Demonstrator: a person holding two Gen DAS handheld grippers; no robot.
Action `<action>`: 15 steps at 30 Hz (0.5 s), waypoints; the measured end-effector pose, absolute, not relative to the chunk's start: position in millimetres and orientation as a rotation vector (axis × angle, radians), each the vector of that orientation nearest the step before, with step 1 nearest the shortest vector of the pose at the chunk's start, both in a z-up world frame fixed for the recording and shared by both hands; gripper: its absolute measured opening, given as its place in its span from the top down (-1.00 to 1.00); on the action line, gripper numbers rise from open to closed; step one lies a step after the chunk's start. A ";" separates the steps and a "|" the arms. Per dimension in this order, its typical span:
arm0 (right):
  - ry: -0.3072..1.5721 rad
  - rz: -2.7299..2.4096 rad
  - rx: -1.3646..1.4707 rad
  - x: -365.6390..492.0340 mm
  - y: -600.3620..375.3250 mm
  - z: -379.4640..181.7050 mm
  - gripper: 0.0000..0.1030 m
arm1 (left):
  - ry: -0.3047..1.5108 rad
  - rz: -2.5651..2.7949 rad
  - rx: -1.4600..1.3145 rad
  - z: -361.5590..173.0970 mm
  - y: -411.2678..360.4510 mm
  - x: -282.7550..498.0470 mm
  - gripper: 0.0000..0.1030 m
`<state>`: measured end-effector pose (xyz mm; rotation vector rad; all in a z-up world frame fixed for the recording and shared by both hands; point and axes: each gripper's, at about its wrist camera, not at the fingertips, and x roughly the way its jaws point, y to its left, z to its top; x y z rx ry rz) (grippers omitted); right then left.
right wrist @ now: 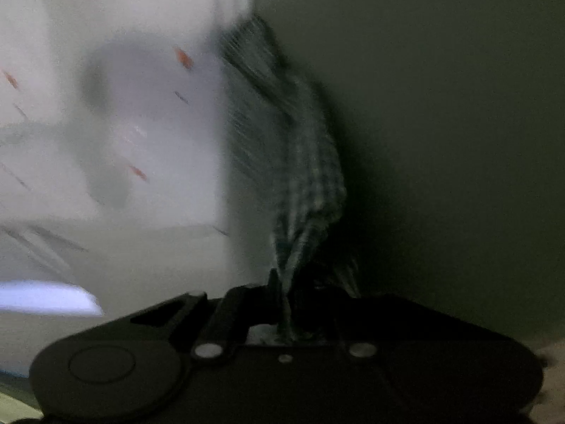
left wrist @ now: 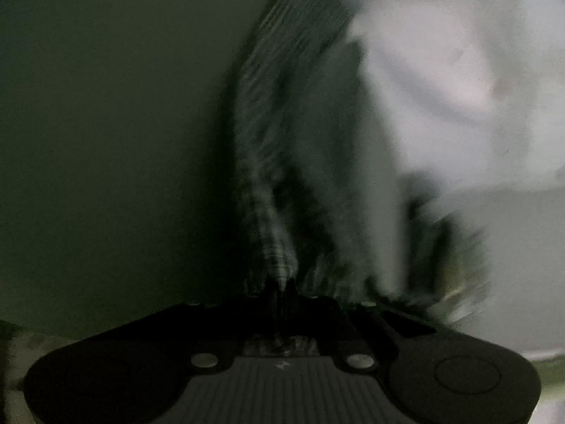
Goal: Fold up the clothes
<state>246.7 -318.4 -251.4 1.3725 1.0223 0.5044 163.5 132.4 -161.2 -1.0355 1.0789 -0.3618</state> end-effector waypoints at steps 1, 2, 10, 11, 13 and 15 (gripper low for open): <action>0.985 0.512 1.419 247.8 -321.6 -247.3 0.88 | 1.027 -0.375 -1.070 -152.6 136.1 165.3 0.96; 0.947 0.520 1.465 248.9 -324.7 -243.2 0.88 | 0.985 -0.380 -1.109 -147.0 139.7 167.8 0.96; 0.813 0.558 1.625 274.9 -325.9 -221.3 0.87 | 0.838 -0.338 -1.356 -148.5 150.0 191.0 0.96; 0.814 0.559 1.628 278.9 -324.7 -220.5 0.87 | 0.829 -0.331 -1.374 -149.3 150.2 193.7 0.96; 0.818 0.555 1.637 285.6 -323.5 -221.2 0.87 | 0.812 -0.313 -1.407 -150.8 151.1 198.9 0.96; 0.821 0.545 1.649 293.7 -321.4 -223.3 0.87 | 0.788 -0.300 -1.436 -152.4 152.0 204.6 0.96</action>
